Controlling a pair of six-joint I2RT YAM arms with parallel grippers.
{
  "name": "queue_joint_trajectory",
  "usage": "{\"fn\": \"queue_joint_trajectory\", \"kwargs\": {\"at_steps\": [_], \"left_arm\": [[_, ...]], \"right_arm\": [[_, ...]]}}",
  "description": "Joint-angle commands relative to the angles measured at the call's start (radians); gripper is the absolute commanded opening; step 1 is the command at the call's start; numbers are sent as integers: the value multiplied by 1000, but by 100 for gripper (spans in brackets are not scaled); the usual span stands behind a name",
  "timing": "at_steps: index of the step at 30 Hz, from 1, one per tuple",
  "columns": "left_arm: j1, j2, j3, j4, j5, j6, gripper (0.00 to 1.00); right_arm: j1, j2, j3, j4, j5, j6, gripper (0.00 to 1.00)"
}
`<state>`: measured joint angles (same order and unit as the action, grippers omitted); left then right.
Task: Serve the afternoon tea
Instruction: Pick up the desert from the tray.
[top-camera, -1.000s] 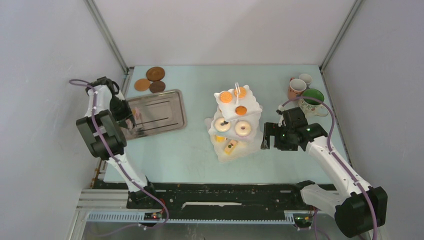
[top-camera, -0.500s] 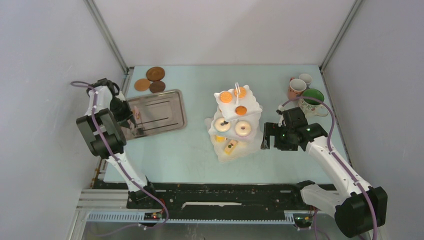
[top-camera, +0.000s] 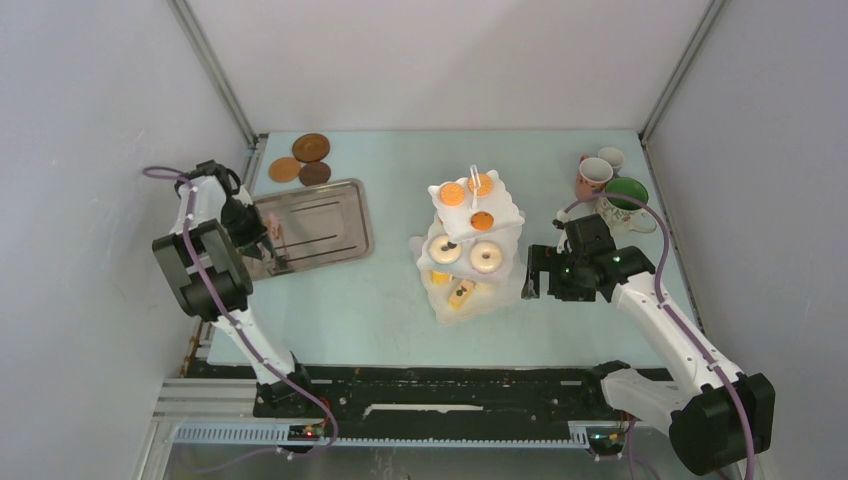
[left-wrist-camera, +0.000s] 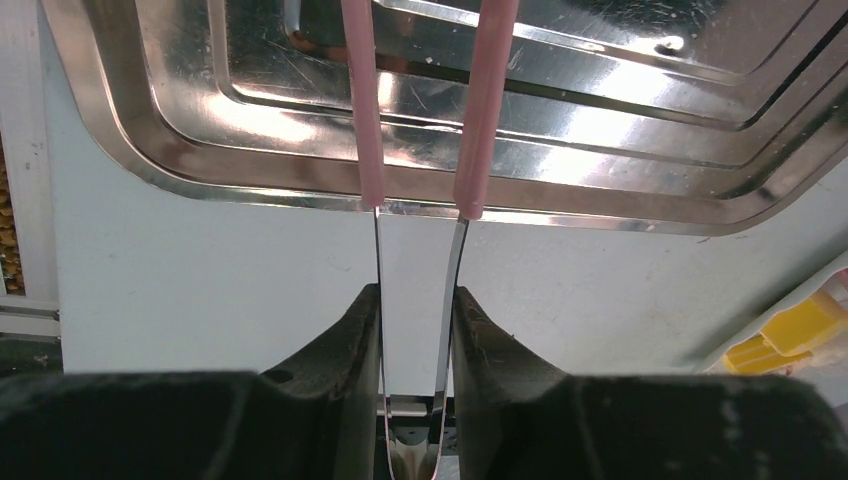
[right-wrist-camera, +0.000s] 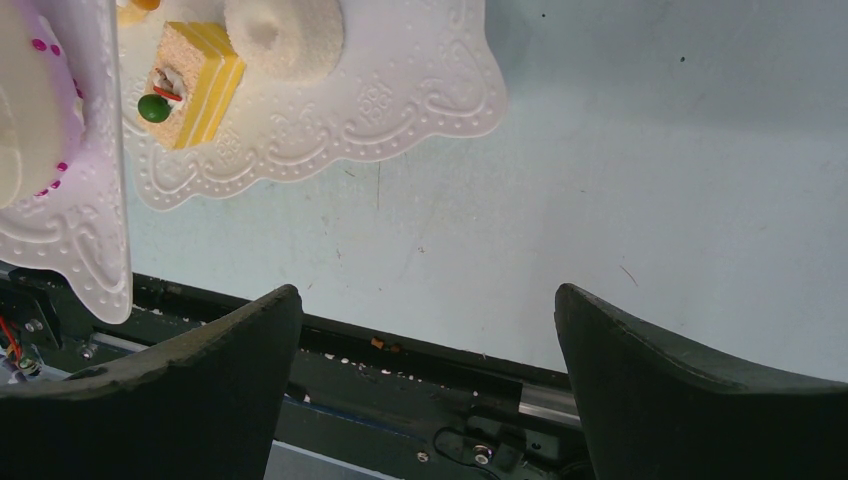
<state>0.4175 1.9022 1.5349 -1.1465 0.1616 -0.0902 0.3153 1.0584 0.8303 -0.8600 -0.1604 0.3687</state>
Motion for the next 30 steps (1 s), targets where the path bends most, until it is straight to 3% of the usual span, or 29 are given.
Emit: {"fn": "queue_joint_trajectory", "kwargs": {"at_steps": [1,30], "left_arm": [[1,-80,2,15,37,-9,5],[-71,-306,-125,67,177,-109,0]], "right_arm": [[5,-11,15,4,4,0,100],[4,-11,15,10,4,-1,100]]}}
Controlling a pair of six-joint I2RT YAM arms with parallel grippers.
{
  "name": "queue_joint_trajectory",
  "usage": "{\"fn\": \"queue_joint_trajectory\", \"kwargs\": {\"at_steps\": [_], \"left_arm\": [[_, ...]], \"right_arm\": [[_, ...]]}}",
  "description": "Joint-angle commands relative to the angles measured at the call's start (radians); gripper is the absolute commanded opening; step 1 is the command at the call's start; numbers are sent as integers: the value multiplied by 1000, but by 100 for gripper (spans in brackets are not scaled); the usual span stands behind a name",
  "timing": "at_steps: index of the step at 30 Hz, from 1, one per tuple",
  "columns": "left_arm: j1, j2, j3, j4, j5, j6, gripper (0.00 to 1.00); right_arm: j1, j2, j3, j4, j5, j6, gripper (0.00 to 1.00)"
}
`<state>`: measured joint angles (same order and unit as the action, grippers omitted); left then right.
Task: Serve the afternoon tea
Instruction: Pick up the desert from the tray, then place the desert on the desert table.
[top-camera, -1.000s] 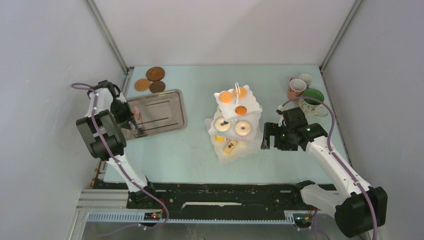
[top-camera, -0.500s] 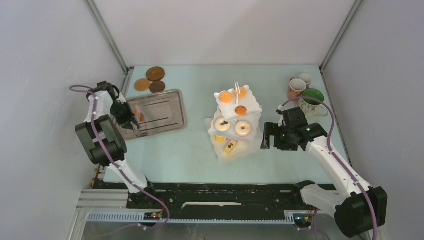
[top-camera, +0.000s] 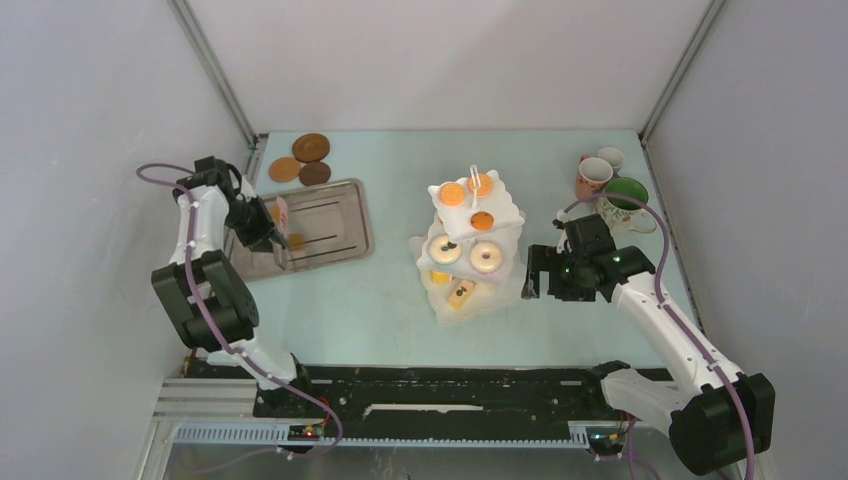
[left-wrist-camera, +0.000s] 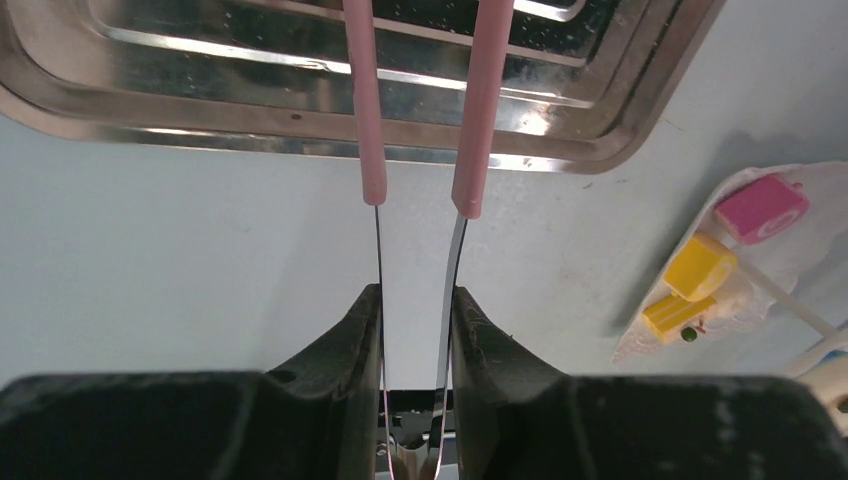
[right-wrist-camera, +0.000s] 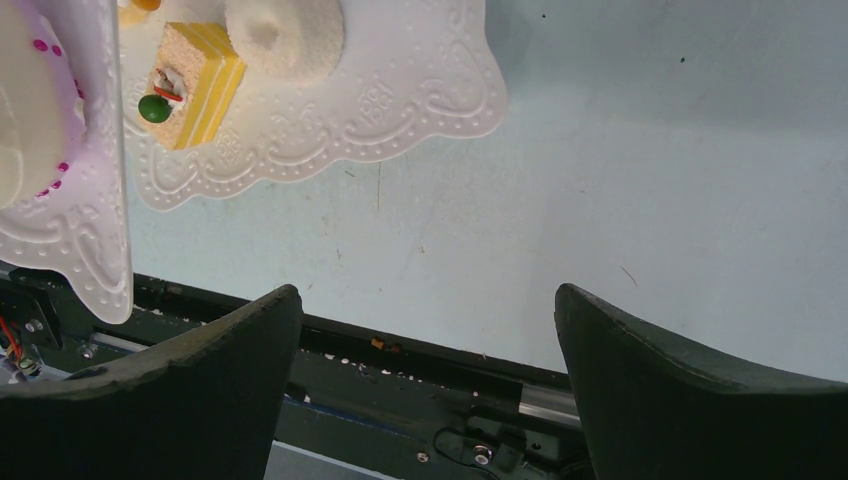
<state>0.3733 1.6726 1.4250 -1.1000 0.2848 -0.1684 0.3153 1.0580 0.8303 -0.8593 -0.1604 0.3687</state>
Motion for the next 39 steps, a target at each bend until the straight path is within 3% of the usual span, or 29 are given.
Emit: {"fn": "queue_joint_trajectory", "kwargs": {"at_steps": [1,25,39], "left_arm": [[-34,-88,-22,23,57,-35,0],[-299,-435,-149,80,78,-237,0],[-672,-657,-90,126,70,-404,0]], "right_arm": [[4,-12,16,9,5,-1,100],[5,-24,16,13,2,0,100],[5,-30,15,14,5,0,100]]}}
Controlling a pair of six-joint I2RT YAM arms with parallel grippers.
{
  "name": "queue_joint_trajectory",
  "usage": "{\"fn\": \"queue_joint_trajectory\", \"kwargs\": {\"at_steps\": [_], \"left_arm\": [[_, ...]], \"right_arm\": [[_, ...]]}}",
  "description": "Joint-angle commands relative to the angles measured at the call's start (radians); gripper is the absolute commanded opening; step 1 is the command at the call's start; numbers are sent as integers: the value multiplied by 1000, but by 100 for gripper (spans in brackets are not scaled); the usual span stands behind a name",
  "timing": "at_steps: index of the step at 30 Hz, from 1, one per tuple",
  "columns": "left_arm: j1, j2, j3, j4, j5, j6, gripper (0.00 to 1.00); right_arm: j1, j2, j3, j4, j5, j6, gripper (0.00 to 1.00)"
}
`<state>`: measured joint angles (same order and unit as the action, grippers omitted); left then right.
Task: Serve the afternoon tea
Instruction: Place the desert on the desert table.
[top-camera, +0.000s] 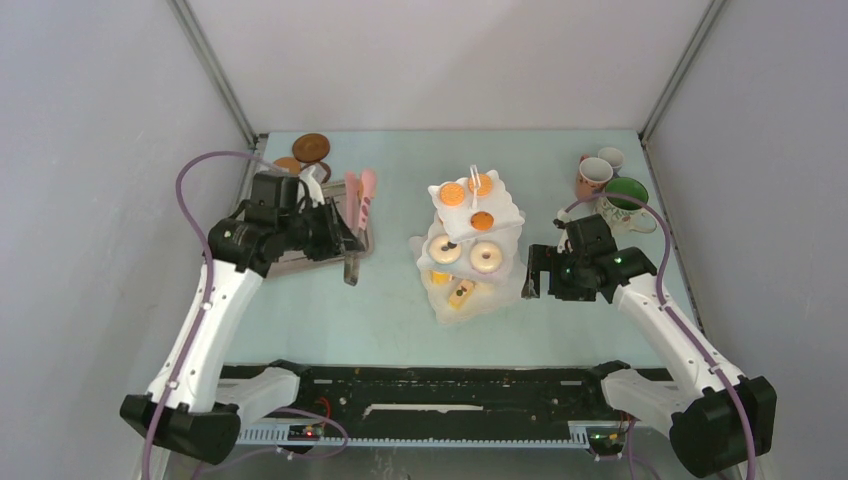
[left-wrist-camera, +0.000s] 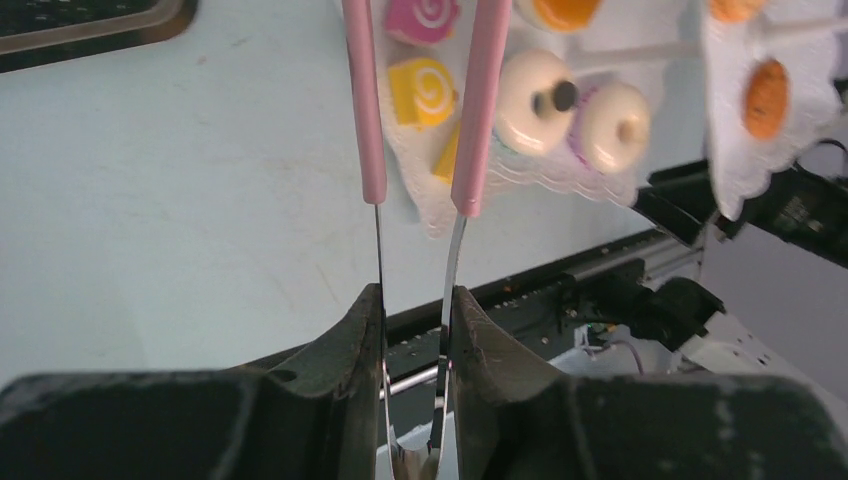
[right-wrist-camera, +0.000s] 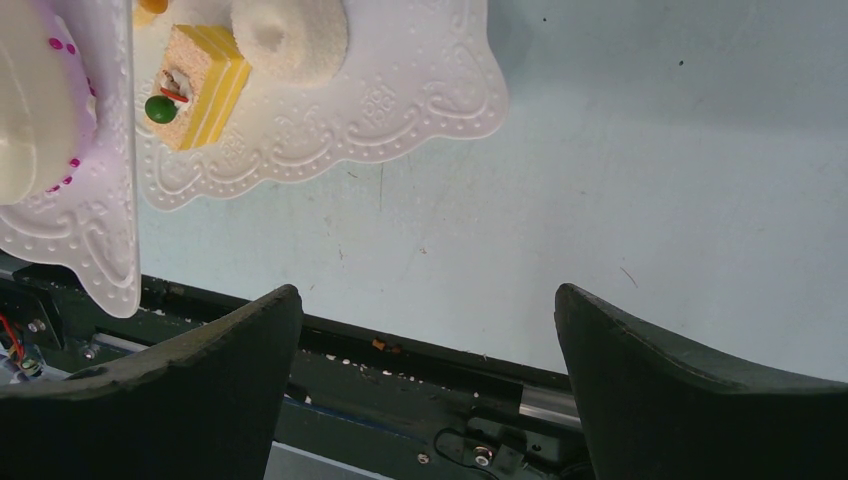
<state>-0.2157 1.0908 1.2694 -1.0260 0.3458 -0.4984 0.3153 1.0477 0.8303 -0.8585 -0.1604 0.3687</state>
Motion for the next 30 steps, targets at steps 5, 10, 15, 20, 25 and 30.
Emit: {"fn": "queue_joint_trajectory", "kwargs": {"at_steps": [5,10,15,20,25,30], "left_arm": [[-245,-146,64,93,-29,-167,0],[-421,-152,90,110,-108,-235,0],[-563,-112,106,151,-158,-279,0],[-667,-17,154,152,-195,-285,0],[-683,30,169,149,-200,-295,0],[-686,70,176,168,-181,-323,0]], "right_arm": [[5,-15,15,15,3,0,100],[5,-15,15,16,2,-2,100],[5,-21,15,15,2,-1,100],[5,-32,15,13,8,0,100],[5,-40,15,12,9,0,100],[5,-41,13,15,6,0,100]]}}
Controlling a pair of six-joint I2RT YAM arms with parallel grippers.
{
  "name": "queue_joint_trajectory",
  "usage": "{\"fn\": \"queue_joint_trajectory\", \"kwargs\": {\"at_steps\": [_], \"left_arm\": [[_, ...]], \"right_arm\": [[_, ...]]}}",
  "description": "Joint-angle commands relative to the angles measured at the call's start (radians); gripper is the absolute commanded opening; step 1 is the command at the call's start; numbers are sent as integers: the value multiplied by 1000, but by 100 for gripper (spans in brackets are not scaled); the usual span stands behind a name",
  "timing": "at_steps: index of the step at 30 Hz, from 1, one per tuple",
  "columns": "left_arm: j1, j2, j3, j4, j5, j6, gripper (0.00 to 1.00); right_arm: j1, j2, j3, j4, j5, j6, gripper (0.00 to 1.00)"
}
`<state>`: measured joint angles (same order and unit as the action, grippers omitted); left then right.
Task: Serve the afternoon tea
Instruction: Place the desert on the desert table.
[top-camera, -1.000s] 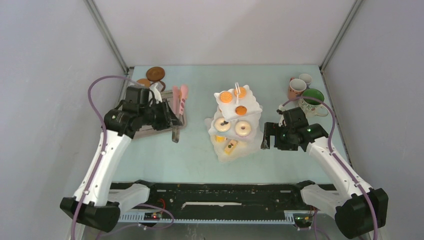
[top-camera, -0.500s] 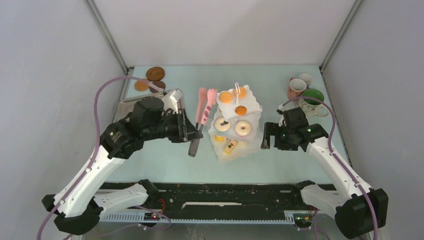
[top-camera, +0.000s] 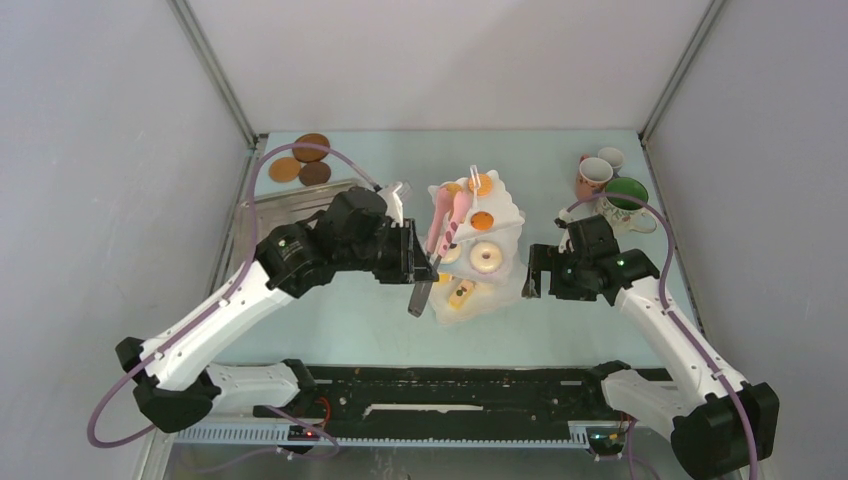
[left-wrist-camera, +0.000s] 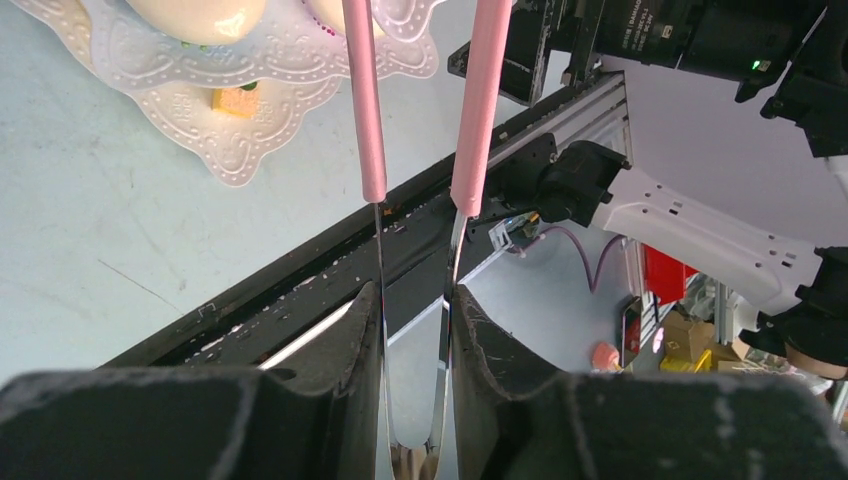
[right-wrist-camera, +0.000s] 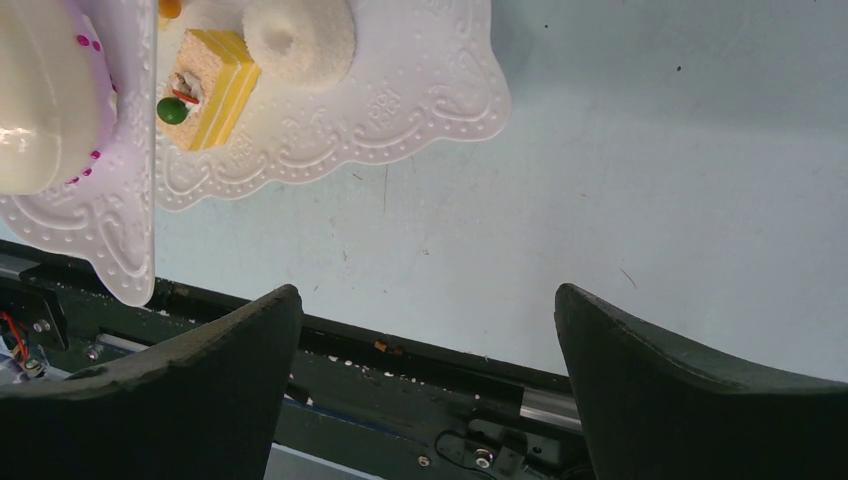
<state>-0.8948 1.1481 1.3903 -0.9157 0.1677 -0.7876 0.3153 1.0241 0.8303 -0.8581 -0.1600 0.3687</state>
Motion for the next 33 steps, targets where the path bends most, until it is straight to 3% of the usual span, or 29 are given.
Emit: {"fn": "queue_joint_trajectory", "kwargs": {"at_steps": [1,23,33], "left_arm": [[-6,19,54,59,1,-38,0],[-15,56,78,-9,2,-14,27],[-14,70,105,-36,6,14,34]], "right_arm": [[5,-18,12,15,5,0,100],[5,-17,10,24,0,-1,100],[5,-18,10,23,0,-2,100]]}}
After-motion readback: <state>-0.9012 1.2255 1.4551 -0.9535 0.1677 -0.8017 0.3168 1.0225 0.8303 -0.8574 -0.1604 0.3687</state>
